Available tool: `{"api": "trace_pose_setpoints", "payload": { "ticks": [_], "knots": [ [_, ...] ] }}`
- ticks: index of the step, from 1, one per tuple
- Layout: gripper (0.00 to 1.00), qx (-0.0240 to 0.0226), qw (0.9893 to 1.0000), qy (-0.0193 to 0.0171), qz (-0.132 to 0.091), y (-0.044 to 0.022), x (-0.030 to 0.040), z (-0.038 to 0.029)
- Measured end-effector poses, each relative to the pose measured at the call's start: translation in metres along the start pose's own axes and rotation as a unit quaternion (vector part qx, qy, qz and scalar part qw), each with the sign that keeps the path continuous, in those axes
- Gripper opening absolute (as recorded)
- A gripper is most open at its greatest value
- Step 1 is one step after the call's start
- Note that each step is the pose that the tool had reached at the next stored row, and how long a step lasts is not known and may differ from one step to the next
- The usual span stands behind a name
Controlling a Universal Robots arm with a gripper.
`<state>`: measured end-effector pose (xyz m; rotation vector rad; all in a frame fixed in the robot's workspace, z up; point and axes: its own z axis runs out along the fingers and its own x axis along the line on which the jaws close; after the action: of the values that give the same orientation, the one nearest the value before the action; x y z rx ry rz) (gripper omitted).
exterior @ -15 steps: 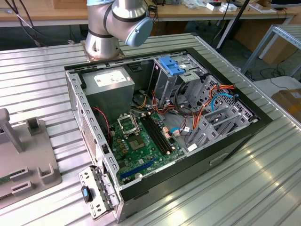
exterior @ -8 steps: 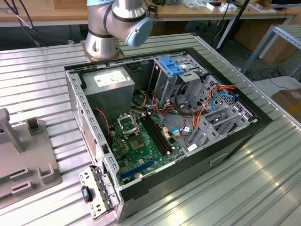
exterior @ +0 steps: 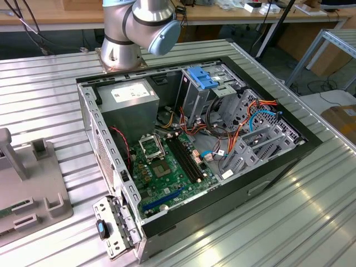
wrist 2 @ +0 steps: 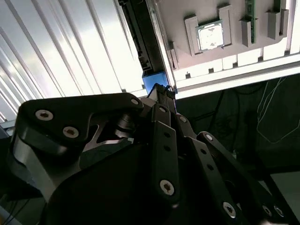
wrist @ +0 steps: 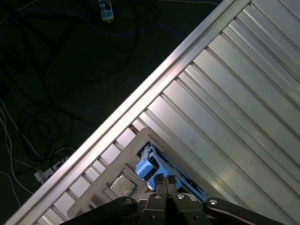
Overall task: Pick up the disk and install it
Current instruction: 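Pick up the disk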
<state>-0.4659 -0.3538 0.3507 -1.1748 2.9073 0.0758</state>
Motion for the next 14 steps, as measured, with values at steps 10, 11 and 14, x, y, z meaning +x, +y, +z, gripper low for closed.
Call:
{"api": "trace_pose_setpoints", "payload": {
  "ticks": [10,11,14],
  "knots": [
    [0.11,-0.0015,0.9977,0.0029,-0.068,0.0,0.0,0.0],
    [0.11,-0.0019,0.9965,0.0035,-0.083,0.0,0.0,0.0],
    [0.11,-0.0031,0.9909,0.0058,-0.134,0.0,0.0,0.0]
  ]
}}
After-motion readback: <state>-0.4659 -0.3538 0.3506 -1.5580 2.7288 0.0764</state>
